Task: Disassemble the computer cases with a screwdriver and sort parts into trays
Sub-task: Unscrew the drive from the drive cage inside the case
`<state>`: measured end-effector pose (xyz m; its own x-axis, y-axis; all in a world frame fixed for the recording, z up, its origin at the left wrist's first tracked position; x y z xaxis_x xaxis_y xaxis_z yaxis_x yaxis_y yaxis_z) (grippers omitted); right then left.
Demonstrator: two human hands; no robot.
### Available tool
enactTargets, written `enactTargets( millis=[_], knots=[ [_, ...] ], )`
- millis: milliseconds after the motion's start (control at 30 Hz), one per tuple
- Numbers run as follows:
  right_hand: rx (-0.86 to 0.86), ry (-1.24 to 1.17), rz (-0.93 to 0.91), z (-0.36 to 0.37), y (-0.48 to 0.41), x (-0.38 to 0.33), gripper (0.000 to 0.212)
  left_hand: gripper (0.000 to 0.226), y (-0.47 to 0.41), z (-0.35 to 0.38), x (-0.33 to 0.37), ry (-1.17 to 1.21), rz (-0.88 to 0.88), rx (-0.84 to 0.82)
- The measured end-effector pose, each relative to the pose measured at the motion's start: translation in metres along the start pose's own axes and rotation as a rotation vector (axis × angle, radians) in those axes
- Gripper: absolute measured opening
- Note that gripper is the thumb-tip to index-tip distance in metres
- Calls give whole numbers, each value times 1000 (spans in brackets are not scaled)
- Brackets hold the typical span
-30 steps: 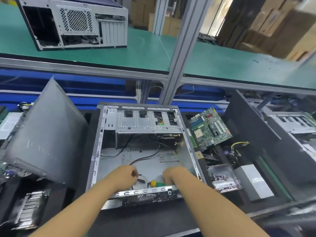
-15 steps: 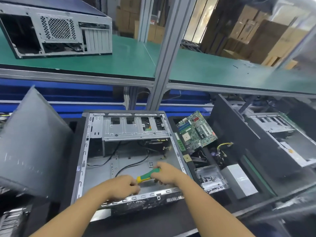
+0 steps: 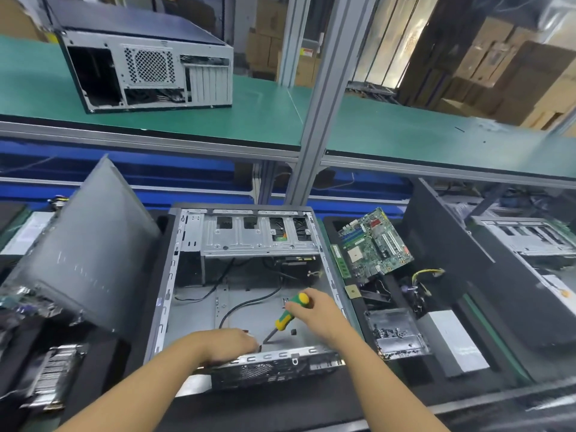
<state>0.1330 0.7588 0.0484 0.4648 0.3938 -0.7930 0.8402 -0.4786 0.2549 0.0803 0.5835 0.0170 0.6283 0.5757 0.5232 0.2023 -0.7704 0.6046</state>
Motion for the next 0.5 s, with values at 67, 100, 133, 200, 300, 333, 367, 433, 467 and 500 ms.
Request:
enactTargets(
  millis=[67, 100, 133, 200, 300, 333, 367, 433, 467, 500],
  knots=[
    [12, 34, -22, 0, 7, -2, 29, 35, 5, 3, 1, 40, 3, 21],
    [23, 64, -26, 0, 10, -4, 31, 35, 5, 4, -1, 66, -5, 24],
    [37, 86, -21, 0, 12, -4, 33, 34, 6, 5, -3, 91, -11, 24],
    [52, 75, 5, 1, 16, -3, 37, 31, 12, 6, -2, 103, -15, 28],
    [9, 2, 19, 5, 20, -4, 40, 26, 19, -3, -4, 133, -58, 121],
    [-6, -18, 19, 4, 19, -6, 39, 23, 20, -12, -3, 174, -59, 210],
    [-4, -52, 17, 2, 18, -11, 37, 16, 21, -24, -4, 259, -64, 307],
    [29, -95, -31, -11, 12, -26, 33, 15, 28, -55, -7, 387, -80, 545],
    [57, -93, -65, -20, 8, -36, 31, 21, 32, -71, -7, 396, -86, 651],
    [85, -96, -100, -29, 3, -48, 28, 27, 36, -85, -7, 373, -88, 736]
  ],
)
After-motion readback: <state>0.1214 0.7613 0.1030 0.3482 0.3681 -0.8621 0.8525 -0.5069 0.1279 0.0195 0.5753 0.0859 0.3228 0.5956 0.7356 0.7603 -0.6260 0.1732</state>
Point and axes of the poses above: each hand's wrist, its own y-axis away from the middle knuckle, its own z-axis out of the palm, x = y × z, the point moved 9 cm from there along -y, towards the middle knuckle, and after that the axes turned 1 degree about x, right-handed, at the moved point
